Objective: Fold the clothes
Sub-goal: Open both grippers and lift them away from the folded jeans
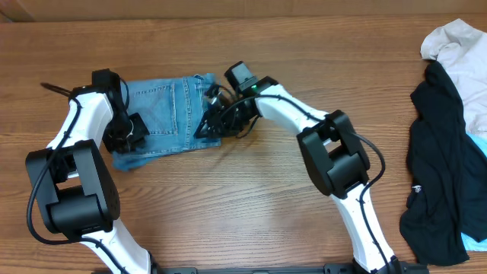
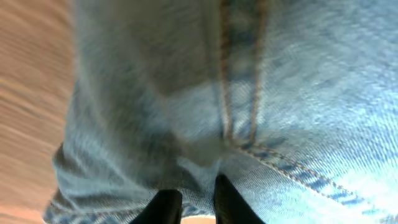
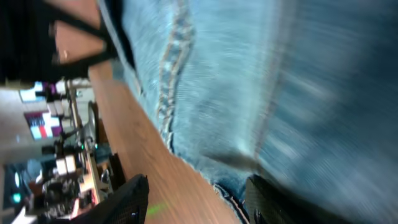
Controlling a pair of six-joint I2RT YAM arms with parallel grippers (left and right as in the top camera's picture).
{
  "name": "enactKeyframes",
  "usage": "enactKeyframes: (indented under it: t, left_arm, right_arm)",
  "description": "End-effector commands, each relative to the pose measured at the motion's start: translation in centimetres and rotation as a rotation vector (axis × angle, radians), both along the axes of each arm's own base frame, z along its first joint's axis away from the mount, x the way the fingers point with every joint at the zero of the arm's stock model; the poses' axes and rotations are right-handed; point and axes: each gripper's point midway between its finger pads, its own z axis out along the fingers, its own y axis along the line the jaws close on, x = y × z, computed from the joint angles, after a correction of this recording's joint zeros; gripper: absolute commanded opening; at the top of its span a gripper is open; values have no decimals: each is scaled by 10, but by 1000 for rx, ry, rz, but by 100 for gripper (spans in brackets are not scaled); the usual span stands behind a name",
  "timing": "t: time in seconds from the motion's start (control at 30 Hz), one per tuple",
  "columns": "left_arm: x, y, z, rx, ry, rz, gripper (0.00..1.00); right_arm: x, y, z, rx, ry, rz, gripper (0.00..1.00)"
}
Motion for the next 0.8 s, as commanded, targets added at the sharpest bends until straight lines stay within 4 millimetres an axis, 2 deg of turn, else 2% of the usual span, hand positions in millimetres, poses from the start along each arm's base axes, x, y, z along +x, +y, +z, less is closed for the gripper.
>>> enactKeyframes:
  t: [0.0, 0.07, 0.13, 0.23, 0.3, 0.4, 0.43, 0.47, 0.53, 0.57, 0.63, 0.7, 0.77]
  left_arm:
    - [-20, -32, 5, -161, 57, 23, 18]
    - [-25, -43, 10, -204, 74, 14, 18]
    - [-25, -45, 17, -197, 56, -17, 18]
    - [-11, -46, 44, -176, -58, -54, 18]
    - [4, -45, 74, -165, -187, -71, 20]
    - [36, -42, 131, -123, -442, -121, 26]
    - [46, -39, 148, -95, -522, -149, 30]
    - [60, -35, 166, -50, -623, -196, 42]
    - [79, -28, 189, 29, -745, -266, 52]
    - [87, -27, 195, 54, -787, -314, 55]
    - [98, -25, 191, 77, -805, -365, 59]
    - [106, -27, 176, 70, -790, -412, 61]
    - [114, -31, 153, 39, -760, -460, 61]
  right_arm:
    - [69, -84, -35, -271, -104, -219, 54]
    - [81, -100, -32, -306, -132, -236, 54]
    - [90, -113, -22, -329, -153, -242, 55]
    - [95, -125, 6, -336, -189, -219, 57]
    - [102, -135, 30, -380, -233, -232, 58]
    - [110, -144, 65, -416, -301, -254, 59]
    - [111, -143, 78, -406, -323, -254, 60]
    - [111, -143, 90, -397, -341, -260, 60]
    - [110, -143, 108, -383, -367, -268, 61]
    - [109, -144, 114, -380, -374, -269, 61]
    - [102, -143, 123, -376, -371, -263, 61]
    - [87, -131, 128, -330, -335, -219, 61]
    - [69, -113, 134, -251, -307, -146, 61]
